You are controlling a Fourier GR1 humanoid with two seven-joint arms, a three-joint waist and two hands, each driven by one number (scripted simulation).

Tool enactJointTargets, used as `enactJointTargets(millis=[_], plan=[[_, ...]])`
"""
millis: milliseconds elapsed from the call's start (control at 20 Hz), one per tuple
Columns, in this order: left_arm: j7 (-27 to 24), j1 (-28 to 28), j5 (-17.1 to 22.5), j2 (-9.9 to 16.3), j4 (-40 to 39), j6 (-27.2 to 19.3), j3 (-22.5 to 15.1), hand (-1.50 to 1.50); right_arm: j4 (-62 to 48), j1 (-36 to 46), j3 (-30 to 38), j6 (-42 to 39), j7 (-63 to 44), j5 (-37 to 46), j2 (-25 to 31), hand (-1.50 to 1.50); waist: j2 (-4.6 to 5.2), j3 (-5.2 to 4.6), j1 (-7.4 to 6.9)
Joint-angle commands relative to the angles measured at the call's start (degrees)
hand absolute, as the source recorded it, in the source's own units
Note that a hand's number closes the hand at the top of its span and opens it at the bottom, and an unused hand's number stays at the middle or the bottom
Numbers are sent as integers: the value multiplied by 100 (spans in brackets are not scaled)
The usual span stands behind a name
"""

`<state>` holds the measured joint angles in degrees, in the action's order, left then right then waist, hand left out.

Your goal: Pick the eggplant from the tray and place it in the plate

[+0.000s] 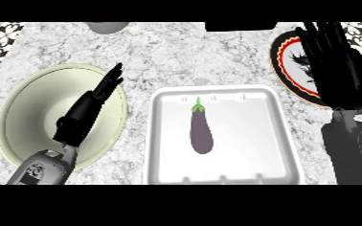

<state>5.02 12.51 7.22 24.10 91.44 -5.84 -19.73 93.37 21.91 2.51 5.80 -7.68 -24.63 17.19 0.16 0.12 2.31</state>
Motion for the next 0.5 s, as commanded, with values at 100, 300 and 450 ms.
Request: enactJointTargets(millis=[100, 300, 450], plan=[[306, -365, 277, -527, -503, -277, 51, 0, -1483, 521, -260, -343, -649, 205, 330, 150, 135, -19, -547], [519, -615, 527, -609, -650, -296, 126, 0, -1618, 570, -1554, -1234, -1298, 1629, 1591, 150, 373, -248, -1121], [613, -865, 868, -922, -931, -356, 225, 0, -2906, 836, -1302, -46, -1823, 2015, 1149, -150, 185, -37, -801]])
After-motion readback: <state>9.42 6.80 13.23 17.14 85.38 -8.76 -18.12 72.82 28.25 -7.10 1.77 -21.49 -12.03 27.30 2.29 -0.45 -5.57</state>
